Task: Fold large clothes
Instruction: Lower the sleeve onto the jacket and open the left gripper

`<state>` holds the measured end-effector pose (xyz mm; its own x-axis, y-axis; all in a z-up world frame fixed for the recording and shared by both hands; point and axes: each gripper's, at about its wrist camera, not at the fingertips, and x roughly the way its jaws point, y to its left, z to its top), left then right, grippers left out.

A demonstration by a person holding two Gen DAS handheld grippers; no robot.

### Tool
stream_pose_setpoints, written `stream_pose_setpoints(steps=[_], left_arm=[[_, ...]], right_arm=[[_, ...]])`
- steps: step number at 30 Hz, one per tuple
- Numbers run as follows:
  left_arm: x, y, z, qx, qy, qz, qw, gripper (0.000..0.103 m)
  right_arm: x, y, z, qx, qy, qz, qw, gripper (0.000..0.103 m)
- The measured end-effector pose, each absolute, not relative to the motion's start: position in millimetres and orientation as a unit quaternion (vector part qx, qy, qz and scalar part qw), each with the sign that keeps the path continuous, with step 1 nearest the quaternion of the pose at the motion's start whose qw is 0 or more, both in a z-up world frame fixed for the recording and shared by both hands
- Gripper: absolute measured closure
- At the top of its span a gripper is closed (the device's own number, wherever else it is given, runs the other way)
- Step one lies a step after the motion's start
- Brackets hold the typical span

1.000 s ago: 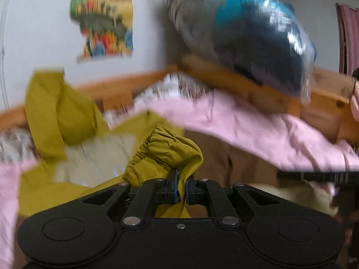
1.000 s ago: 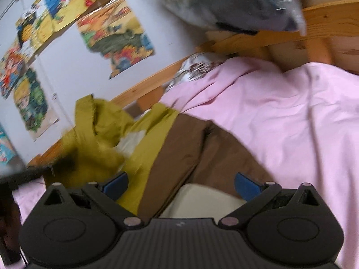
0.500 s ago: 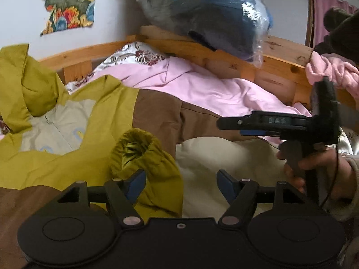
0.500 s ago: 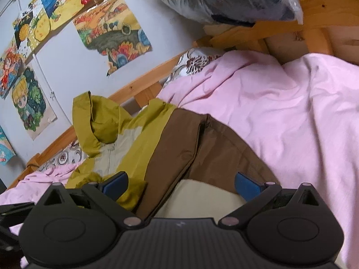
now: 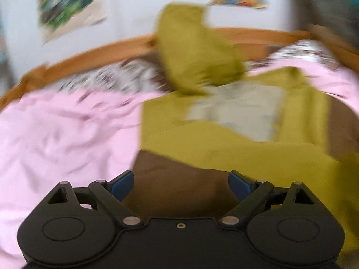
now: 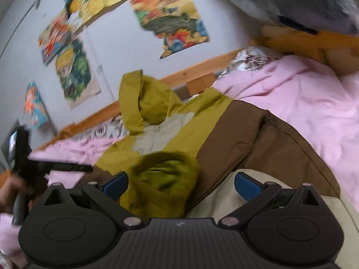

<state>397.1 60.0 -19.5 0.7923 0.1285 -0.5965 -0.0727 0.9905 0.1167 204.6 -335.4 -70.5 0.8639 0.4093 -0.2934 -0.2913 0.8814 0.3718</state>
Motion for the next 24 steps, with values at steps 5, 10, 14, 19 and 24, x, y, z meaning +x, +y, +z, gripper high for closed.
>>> stream_pose_setpoints(steps=[5,10,14,19,24], left_arm=[[432.9,94.4,-52.3,0.026,0.331,0.149,0.931,0.012],[439.1,113.2,-70.8,0.021,0.332,0.165,0.928,0.008],[440.0,127.7,-78.8,-0.013,0.337,0.171,0.926,0.002],[436.4,127.7,-70.5,-0.034,0.346,0.175,0.921,0.002],[399.3,111.1,-42.8,-0.076,0.326,0.156,0.929,0.001]], right_arm=[[212.5,-319.5,-77.3,0.086,0.224,0.087,0.967,0.000],[227.0,-316.9,-99.3,0.052,0.284,0.063,0.955,0.000],[225.6,-309.2,-108.1,0.024,0.290,0.058,0.955,0.000],[224.3,-315.5,-103.5,0.041,0.290,0.067,0.954,0.000],[220.1,-327.3,-84.5,0.068,0.273,0.091,0.955,0.000]])
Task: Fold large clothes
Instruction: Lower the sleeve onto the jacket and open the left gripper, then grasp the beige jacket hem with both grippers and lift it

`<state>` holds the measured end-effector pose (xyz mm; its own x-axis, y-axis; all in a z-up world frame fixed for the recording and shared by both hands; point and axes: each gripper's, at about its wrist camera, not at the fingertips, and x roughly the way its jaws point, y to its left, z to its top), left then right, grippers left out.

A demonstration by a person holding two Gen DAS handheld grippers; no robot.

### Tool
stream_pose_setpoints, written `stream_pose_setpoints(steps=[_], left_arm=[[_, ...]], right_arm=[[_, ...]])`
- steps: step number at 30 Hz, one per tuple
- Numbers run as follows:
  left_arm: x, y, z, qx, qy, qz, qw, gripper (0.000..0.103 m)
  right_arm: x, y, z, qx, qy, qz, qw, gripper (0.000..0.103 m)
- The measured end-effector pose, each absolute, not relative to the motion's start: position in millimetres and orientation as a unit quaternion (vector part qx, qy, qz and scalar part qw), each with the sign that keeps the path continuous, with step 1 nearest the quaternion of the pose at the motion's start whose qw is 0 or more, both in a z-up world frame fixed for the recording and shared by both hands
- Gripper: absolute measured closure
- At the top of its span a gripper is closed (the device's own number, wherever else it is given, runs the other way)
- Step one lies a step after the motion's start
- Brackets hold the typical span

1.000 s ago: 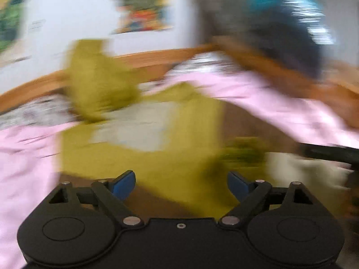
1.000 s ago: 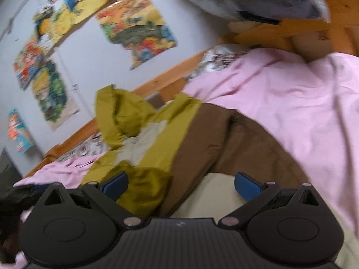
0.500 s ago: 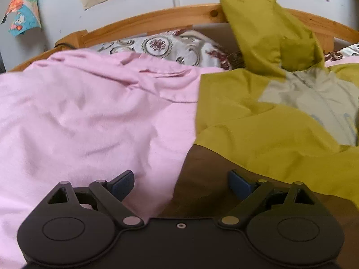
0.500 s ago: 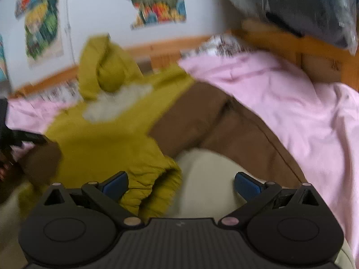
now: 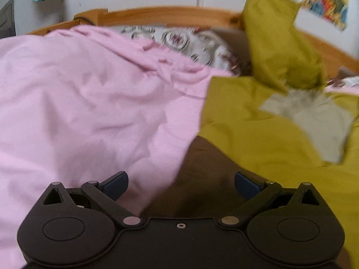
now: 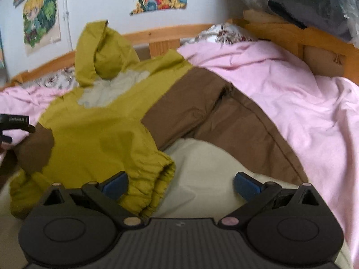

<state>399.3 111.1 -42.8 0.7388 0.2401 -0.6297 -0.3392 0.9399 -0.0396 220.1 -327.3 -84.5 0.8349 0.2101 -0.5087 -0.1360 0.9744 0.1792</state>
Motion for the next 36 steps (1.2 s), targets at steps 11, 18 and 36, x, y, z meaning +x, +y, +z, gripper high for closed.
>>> stream_pose_setpoints(steps=[11,18,36], left_arm=[[260.4,33.0,5.9,0.022,0.291,0.031,0.956,0.001],[171.6,-1.8,-7.0,0.060,0.308,-0.087,0.946,0.001],[144.6,-92.5,-41.6,0.070,0.339,-0.270,0.899,0.001]], right_arm=[[172.5,-333.8,-22.2,0.033,0.240,0.172,0.955,0.000],[112.4,-343.1,-22.6,-0.072,0.295,0.207,0.930,0.000],[58.4,-280.4,-92.9,-0.345,0.294,0.186,0.872,0.000]])
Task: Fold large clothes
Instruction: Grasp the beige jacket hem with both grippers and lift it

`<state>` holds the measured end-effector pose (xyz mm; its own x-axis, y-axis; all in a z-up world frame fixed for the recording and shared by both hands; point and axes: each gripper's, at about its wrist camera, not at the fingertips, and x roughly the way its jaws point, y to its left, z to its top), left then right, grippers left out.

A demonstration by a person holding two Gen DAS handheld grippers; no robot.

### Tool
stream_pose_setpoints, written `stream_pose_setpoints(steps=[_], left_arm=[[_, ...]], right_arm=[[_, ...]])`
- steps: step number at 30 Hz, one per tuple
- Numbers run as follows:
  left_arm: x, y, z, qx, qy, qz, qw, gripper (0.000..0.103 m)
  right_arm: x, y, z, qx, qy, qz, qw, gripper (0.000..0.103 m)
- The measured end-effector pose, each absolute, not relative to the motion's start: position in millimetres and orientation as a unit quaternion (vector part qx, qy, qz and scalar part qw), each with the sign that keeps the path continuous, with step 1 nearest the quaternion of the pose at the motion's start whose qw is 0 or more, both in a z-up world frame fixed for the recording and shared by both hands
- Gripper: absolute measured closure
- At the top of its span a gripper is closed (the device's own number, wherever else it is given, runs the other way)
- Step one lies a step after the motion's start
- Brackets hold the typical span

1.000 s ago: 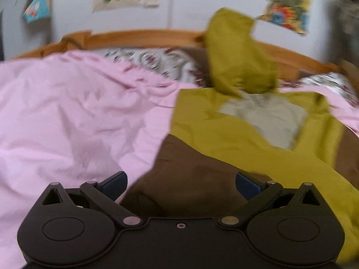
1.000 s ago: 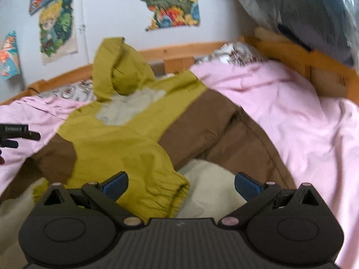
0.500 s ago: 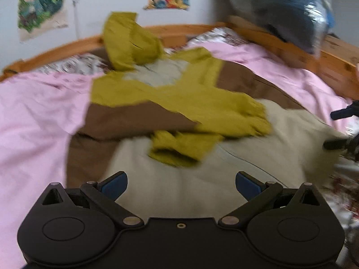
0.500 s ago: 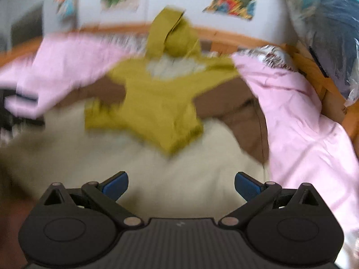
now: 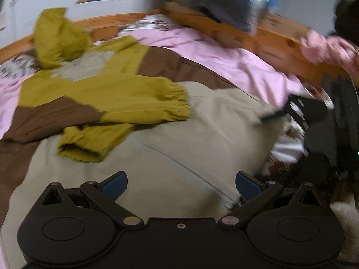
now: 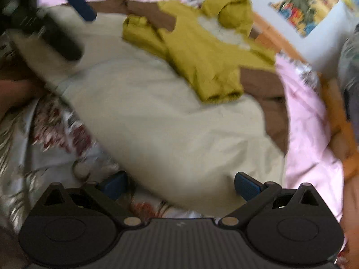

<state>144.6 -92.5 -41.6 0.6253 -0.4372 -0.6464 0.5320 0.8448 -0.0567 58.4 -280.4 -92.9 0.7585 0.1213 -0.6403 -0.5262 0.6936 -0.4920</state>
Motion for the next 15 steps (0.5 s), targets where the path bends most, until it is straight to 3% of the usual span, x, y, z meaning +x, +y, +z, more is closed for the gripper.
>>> stream_pose_setpoints(steps=[2,3,5,7,10,15], left_arm=[[142.1,-104.6,-45.9,0.097,0.342,-0.286,0.890,0.001],[140.2,-109.1,-47.5,0.111,0.342,-0.294,0.886,0.001],[136.1,-118.7,-50.7,0.140,0.338,-0.305,0.879,0.001],[133.9,-127.1,-54.4,0.168,0.338,-0.307,0.874,0.001],[135.6,-138.2,-62.2,0.209,0.347,-0.285,0.869,0.003],[142.4,-133.2,-61.8,0.200,0.352,-0.248,0.880,0.014]], right_arm=[[61.7,-284.7,-86.6,-0.329,0.267,0.178,0.888,0.002],[65.9,-289.2,-82.0,-0.310,0.262,0.182,0.896,0.009],[73.2,-300.6,-73.4,-0.254,0.269,0.205,0.906,0.026],[78.0,-310.8,-66.7,-0.205,0.273,0.228,0.912,0.052],[84.0,-319.1,-59.0,-0.168,0.268,0.240,0.918,0.070],[82.0,-326.8,-46.0,-0.122,0.247,0.243,0.930,0.083]])
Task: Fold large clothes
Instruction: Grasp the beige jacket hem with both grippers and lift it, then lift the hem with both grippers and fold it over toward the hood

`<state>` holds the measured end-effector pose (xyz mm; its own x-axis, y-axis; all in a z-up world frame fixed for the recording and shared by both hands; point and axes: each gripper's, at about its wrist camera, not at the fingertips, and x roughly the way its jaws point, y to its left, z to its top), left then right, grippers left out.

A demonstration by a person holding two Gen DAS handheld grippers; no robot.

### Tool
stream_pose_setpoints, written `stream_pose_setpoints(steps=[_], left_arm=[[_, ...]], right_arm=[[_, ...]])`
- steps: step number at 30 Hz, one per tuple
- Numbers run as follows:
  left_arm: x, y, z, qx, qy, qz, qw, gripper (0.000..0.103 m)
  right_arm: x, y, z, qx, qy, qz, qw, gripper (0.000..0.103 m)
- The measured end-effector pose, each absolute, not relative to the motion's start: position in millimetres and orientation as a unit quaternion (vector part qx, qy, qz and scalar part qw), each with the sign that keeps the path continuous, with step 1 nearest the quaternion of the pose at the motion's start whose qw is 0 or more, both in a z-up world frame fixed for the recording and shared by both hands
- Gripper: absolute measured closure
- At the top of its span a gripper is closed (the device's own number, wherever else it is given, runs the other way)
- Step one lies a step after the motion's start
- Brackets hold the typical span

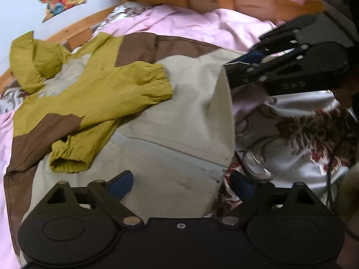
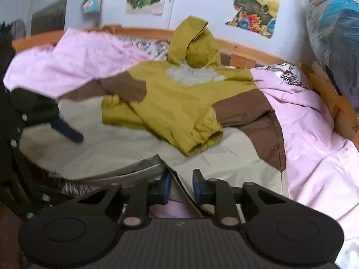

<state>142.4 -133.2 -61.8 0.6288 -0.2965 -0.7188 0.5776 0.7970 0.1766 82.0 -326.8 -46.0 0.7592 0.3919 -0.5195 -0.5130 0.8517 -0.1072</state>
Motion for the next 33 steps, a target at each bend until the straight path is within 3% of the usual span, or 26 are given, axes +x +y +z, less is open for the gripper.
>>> stream_pose_setpoints(steps=[5,7,10,14,18,24,26,27,29,30,33], left_arm=[[142.6,-117.8,-51.1,0.197,0.352,-0.215,0.890,0.034],[141.8,-107.9,-45.9,0.195,0.353,-0.202,0.893,0.047],[141.0,-91.3,-39.6,0.195,0.361,-0.174,0.895,0.055],[140.2,-67.3,-35.7,0.198,0.370,-0.130,0.898,0.056],[137.2,-46.5,-32.4,0.203,0.372,-0.100,0.900,0.056],[128.0,-17.3,-28.7,0.183,0.377,-0.063,0.906,0.056],[122.2,-11.0,-30.5,0.181,0.380,-0.053,0.906,0.056],[118.9,-8.7,-31.3,0.181,0.379,-0.051,0.906,0.057],[111.7,-5.7,-33.2,0.173,0.379,-0.051,0.908,0.074],[108.2,-5.1,-33.6,0.169,0.380,-0.057,0.908,0.088],[94.7,-11.4,-28.4,0.168,0.357,-0.059,0.917,0.102]], right_arm=[[83.7,-335.0,-40.8,-0.092,0.240,0.238,0.937,0.084],[84.5,-336.8,-38.9,-0.088,0.236,0.233,0.939,0.084],[84.3,-337.8,-37.7,-0.085,0.235,0.229,0.941,0.084],[83.5,-332.2,-43.2,-0.116,0.241,0.214,0.940,0.083],[86.6,-330.8,-55.3,-0.147,0.269,0.182,0.934,0.074],[89.3,-340.6,-66.5,-0.165,0.297,0.139,0.930,0.071],[87.1,-340.3,-65.7,-0.168,0.294,0.137,0.931,0.078],[84.2,-339.4,-64.2,-0.171,0.288,0.136,0.932,0.087],[76.5,-336.4,-60.1,-0.181,0.273,0.135,0.935,0.094],[73.6,-336.3,-56.2,-0.183,0.264,0.134,0.937,0.096],[61.3,-336.8,-43.8,-0.188,0.237,0.124,0.945,0.101]])
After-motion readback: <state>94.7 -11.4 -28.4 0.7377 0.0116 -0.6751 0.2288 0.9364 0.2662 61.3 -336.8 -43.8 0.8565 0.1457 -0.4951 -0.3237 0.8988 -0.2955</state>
